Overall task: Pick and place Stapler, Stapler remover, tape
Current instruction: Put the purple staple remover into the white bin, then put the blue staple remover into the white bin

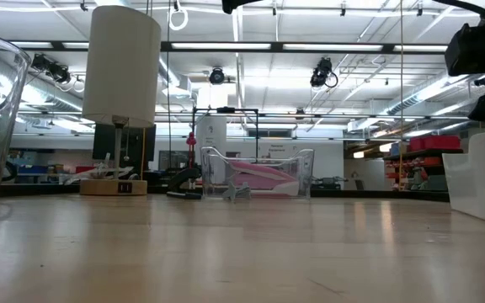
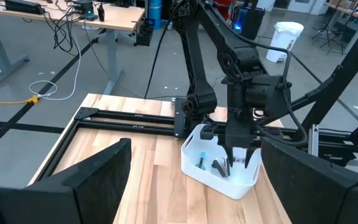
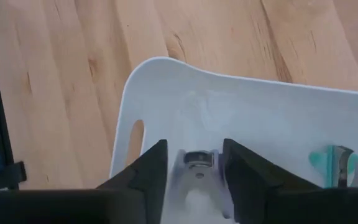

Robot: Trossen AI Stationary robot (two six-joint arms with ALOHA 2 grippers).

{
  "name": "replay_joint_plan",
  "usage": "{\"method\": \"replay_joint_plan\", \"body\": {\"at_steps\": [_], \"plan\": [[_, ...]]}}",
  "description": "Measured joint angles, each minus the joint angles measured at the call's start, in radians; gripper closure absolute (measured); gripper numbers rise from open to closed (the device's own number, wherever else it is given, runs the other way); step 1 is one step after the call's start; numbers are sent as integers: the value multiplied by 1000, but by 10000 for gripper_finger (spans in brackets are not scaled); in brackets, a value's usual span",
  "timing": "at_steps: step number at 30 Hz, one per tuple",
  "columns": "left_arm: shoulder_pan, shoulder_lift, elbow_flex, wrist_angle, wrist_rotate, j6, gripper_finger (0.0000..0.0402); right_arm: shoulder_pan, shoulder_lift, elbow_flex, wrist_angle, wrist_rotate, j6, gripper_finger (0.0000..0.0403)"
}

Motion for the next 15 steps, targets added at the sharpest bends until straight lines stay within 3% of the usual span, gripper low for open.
{"method": "replay_joint_plan", "body": {"at_steps": [8,15], "plan": [[0,0,0,0,0,0,40,0,0,0,0,0,5,195],[0,0,0,0,0,0,40,-1,0,14,0,-15,15,179]]}}
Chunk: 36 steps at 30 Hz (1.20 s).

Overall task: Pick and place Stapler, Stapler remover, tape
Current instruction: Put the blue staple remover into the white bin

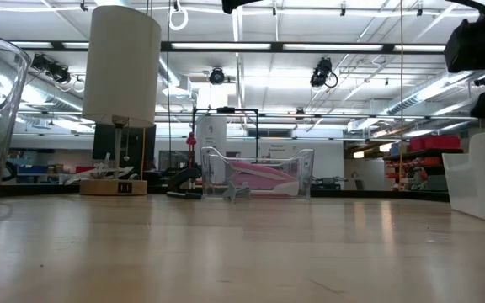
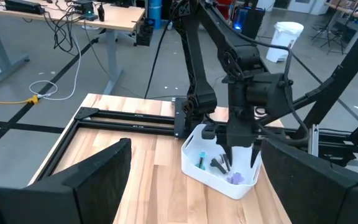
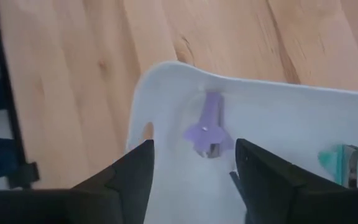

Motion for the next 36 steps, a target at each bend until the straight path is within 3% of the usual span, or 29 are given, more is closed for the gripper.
{"method": "replay_joint_plan", "body": {"at_steps": [6,14,23,36], "plan": [[-1,0,0,-2,-41,29,40,0,-12,81,-2,45,-19,191],[-31,8,0,-63,-74,203,40,-16,-23,298,-45,286,-150,209],[-76,78,-2,-260,-130,327,40,-43,-24,519,-32,518,-336,218],[-77,219,-1,-420,-203,425,40,-43,-23,555,15,569,-388,218]]}}
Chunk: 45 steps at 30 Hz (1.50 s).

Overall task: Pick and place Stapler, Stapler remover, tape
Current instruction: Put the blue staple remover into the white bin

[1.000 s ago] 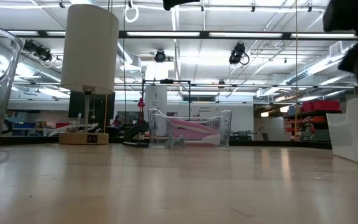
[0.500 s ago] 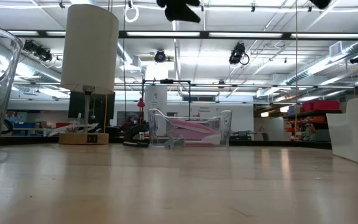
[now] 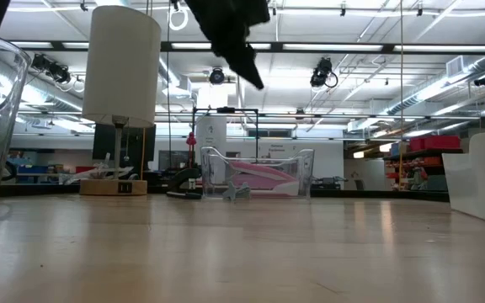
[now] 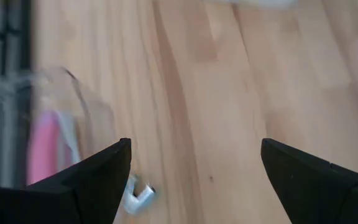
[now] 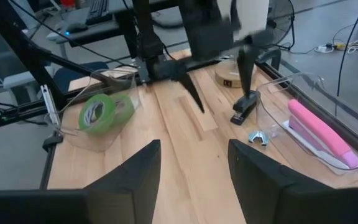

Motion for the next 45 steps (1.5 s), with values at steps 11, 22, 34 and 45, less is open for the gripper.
{"method": "replay_joint_plan", "body": {"at_steps": [11,22,34,45], "plan": [[-1,159,0,-106,-92,3,40,0,4,-4,-11,0,3,218],[11,251,0,-141,-260,95,47,0,10,-4,-15,-1,-1,218],[81,256,-95,-81,-192,107,87,0,10,-4,-15,0,-10,218],[129,256,-143,59,-157,225,119,0,10,-5,-11,7,-20,218]]}}
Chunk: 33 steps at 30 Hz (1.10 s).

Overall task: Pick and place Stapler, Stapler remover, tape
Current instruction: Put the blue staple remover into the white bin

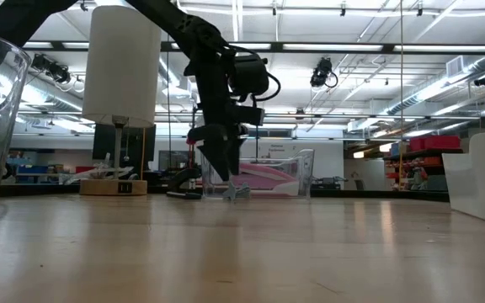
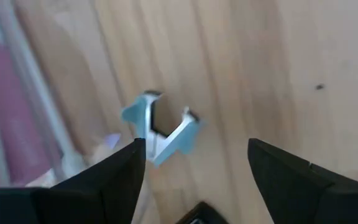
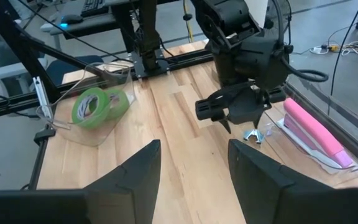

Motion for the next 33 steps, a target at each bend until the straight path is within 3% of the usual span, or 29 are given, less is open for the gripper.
{"method": "replay_joint_plan", "body": {"at_steps": [7,20,33], "plan": [[0,9,2,29,42,52,143,0,1,0,1,0,0,218],[10,53,1,46,-10,51,175,0,16,-1,8,0,0,218],[15,58,1,42,-35,56,253,0,49,-1,12,0,0,218]]}}
